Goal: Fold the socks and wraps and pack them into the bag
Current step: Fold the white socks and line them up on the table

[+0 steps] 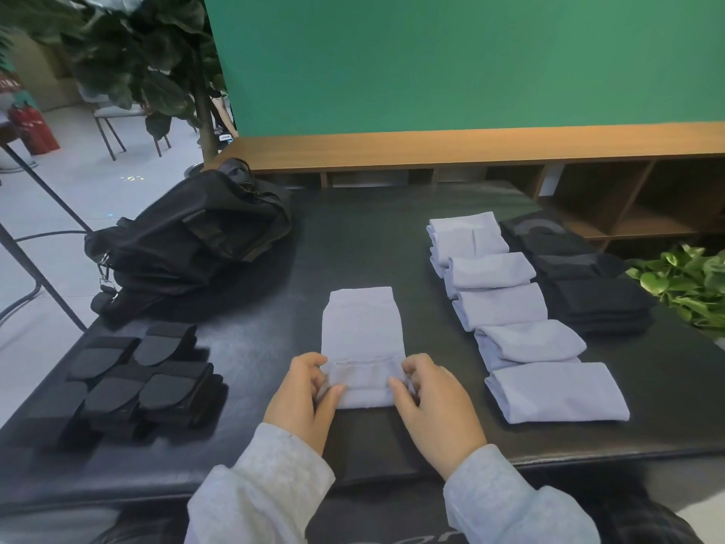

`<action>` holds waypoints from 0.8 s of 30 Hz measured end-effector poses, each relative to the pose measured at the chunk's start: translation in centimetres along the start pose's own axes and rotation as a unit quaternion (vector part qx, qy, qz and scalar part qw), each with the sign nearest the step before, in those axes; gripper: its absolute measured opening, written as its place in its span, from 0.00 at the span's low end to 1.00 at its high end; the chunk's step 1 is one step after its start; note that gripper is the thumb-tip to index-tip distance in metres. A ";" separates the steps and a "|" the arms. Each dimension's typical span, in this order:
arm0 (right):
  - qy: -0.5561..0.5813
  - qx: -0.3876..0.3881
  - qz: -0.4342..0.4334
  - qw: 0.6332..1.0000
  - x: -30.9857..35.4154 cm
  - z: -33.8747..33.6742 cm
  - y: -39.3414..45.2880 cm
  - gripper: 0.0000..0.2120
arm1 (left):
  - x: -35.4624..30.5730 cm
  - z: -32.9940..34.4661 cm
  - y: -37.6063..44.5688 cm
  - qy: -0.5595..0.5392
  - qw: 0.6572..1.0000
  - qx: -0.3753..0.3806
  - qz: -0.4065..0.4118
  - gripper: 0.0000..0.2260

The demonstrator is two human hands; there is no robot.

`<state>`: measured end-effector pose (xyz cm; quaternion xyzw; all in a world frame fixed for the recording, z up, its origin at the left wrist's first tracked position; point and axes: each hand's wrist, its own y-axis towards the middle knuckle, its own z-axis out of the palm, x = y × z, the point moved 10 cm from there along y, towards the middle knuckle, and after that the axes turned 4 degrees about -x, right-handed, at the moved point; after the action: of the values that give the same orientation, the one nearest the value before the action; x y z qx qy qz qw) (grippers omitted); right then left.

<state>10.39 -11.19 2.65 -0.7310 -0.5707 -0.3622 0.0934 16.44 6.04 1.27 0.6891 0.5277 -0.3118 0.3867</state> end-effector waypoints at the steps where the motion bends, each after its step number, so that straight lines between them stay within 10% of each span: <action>1: -0.002 0.001 0.004 1.000 0.0 0.0 0.1 0.06 | -0.6 -0.1 -0.1 0.030 0.999 -0.007 0.034 0.13; 8: -0.109 -0.046 -0.057 0.991 1.1 0.0 -0.6 0.18 | -2.7 -0.7 -0.8 0.158 0.955 -0.102 0.230 0.16; 14: -0.121 0.010 -0.074 0.990 1.3 1.0 -0.7 0.23 | -2.9 -1.4 -0.9 0.196 0.942 -0.160 0.219 0.06; 18: -0.094 0.043 -0.129 0.986 2.6 1.2 -1.5 0.21 | -2.2 -0.7 -0.7 0.271 0.934 -0.153 0.174 0.21; 24: -0.064 -0.064 -0.150 0.985 2.3 -0.1 -1.6 0.11 | -3.0 -0.3 -1.0 0.234 0.932 -0.142 0.237 0.17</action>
<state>9.07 -8.90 3.76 -0.6635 -0.6542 -0.3600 -0.0457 14.73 4.95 3.76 0.7853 0.4637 0.0372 0.4086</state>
